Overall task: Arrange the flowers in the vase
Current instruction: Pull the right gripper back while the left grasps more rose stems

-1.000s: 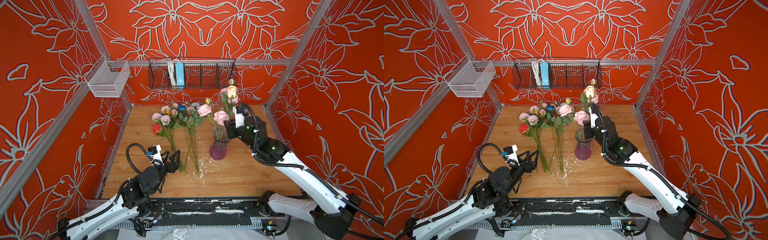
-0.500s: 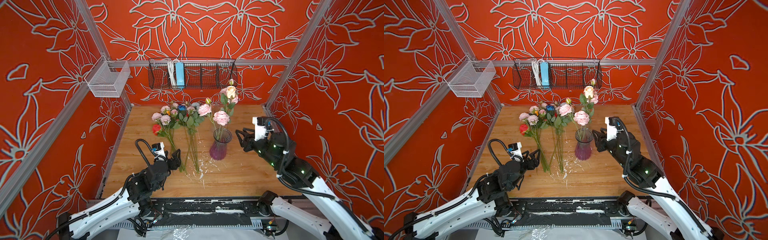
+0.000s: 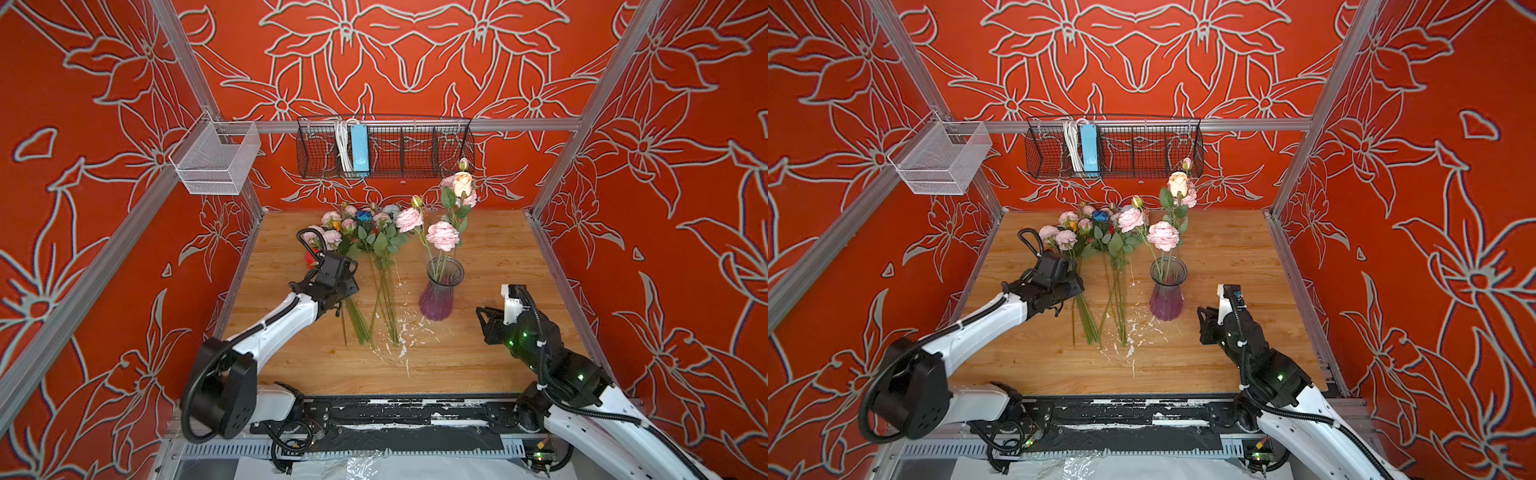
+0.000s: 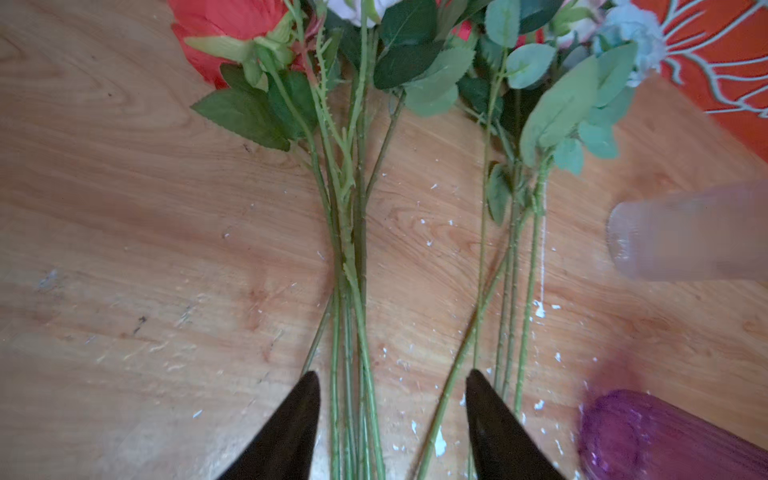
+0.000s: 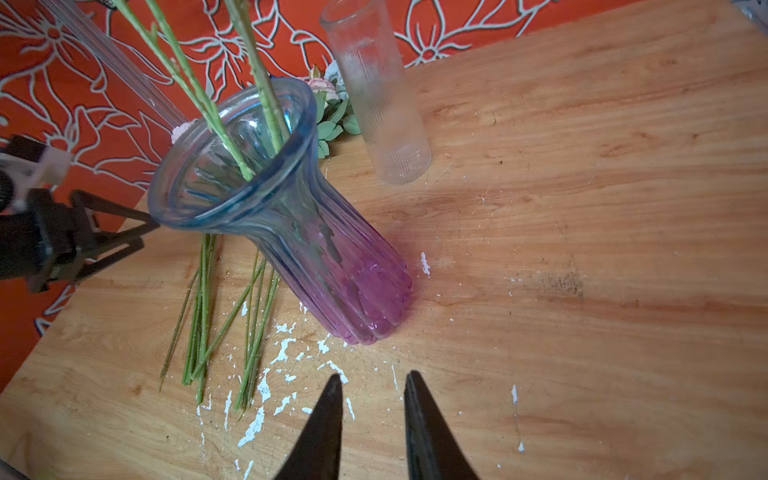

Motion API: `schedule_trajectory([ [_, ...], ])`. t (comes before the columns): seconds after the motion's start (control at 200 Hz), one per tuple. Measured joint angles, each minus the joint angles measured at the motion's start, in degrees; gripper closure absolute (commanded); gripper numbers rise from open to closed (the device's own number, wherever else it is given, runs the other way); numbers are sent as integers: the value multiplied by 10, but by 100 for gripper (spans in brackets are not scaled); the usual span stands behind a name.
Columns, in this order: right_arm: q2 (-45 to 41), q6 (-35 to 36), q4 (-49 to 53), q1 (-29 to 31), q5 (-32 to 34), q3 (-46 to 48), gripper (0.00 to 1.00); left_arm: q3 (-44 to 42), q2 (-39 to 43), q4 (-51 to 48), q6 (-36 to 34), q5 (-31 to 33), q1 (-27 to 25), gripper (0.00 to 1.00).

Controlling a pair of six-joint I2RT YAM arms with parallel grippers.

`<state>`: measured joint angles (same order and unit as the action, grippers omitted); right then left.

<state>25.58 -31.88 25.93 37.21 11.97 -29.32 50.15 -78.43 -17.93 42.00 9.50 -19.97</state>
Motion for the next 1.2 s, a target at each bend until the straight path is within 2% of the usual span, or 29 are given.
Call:
schedule_trajectory([
  [0.125, -29, -17, -3, 0, 0, 9, 73, 47, -76, -11, -10, -22, 28, 58],
  [0.25, -42, -26, -6, 0, -4, 18, 73, 99, -133, -32, -27, -19, 35, 61],
  [0.41, -54, -31, -7, 0, -4, 31, 73, 144, -190, -52, -42, -16, 39, 74],
  [0.565, -70, -32, -7, 0, -4, 38, 73, 154, -222, -71, -43, -11, 40, 73],
  [1.201, -87, -34, 3, 0, -2, 47, 72, 182, -242, -103, -54, 16, 46, 73],
])
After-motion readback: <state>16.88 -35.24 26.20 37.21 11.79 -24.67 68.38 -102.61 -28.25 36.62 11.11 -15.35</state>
